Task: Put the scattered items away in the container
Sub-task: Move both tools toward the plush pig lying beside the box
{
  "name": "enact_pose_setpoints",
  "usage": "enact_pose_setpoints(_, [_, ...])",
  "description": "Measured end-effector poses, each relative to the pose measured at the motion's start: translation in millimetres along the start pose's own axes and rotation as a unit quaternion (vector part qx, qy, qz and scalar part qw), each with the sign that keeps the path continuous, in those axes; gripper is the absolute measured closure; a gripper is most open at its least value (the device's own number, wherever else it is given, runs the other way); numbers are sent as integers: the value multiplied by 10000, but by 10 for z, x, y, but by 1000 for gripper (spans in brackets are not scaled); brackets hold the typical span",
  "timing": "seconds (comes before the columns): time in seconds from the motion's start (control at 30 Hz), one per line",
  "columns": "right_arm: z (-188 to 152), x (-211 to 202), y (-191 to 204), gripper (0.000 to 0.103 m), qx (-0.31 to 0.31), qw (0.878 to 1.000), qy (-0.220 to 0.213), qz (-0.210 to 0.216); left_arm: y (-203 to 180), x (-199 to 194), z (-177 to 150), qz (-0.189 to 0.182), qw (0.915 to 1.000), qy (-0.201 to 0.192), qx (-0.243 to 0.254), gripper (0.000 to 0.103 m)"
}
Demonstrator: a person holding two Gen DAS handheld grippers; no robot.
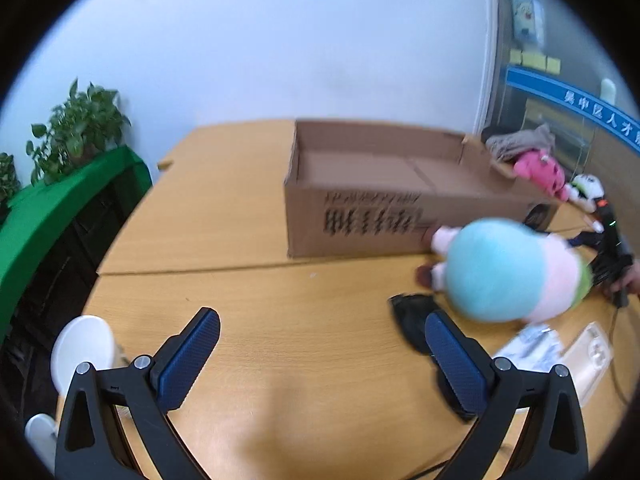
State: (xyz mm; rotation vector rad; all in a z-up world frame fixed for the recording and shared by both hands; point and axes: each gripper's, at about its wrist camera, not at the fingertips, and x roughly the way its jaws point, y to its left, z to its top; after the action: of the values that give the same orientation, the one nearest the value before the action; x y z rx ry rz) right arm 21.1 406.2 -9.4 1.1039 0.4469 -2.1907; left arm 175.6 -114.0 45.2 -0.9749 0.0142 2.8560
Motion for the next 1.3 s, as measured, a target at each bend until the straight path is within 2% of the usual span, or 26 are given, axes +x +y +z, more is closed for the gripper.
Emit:
enact_pose_setpoints(0.1, [-26,-41,-5,0,320,9989,250,-223,-258,-254,124,11,9997,-202,131,1])
enact_pose_setpoints(0.17, [-136,-196,31,0,541,9968,227,-536,-419,-358,212,-147,9995,-239,151,1])
enact_pose_setpoints(0.23, [-214,-435,85,0,608,9957,-47,-691,-513,-448,274,-366,9987,-327,120,1])
enact_pose_setpoints(0.37, [-249,-1117,240,0,1082,9853,-776,-1073,-721,-489,401,-739,9964,-397,86,1])
enact_pose_setpoints(0.47, [-162,-1482,502,0,1220,9807,-1238,-895,-874,-393,496,-678,9966,-365,277,1])
enact_pose_setpoints(0.57, [-56,-1590,730,0,1088,9800,-1528,-658,-954,-183,645,-664,9965,-194,476,1])
enact_pose_setpoints(0.63, [115,-1505,709,0,1264,9788,-1542,-460,-927,6,793,-643,9963,-79,570,1])
enact_pose_setpoints(0.7, [346,-1346,588,0,1597,9753,-1528,7,-840,256,952,-575,9972,60,482,1])
enact_pose_setpoints(0.77, [630,-1117,533,0,1832,9688,-1551,608,-691,549,1104,-671,9972,220,260,1])
enact_pose_setpoints(0.83, [889,-864,509,0,1886,9659,-1537,882,-535,912,1220,-749,9961,459,12,1])
enact_pose_setpoints(0.93, [1163,-409,403,0,2046,9641,-1337,1035,-394,1420,1275,-699,9938,845,-164,1])
enact_pose_setpoints(1.03, [1243,-34,260,2,2153,9691,-928,770,-300,1810,1208,-626,9888,1313,-335,3])
enact_pose_setpoints(1.13, [1272,23,196,2,1887,9781,-819,324,-371,1825,1142,-712,9883,1332,-212,2])
enact_pose_setpoints(1.23, [1265,16,52,3,1914,9778,-796,314,-472,1743,1052,-755,9880,1344,-83,2])
enact_pose_setpoints(1.3, [1277,-54,77,1,1840,9800,-730,-218,-533,1631,997,-601,9900,1274,-27,2])
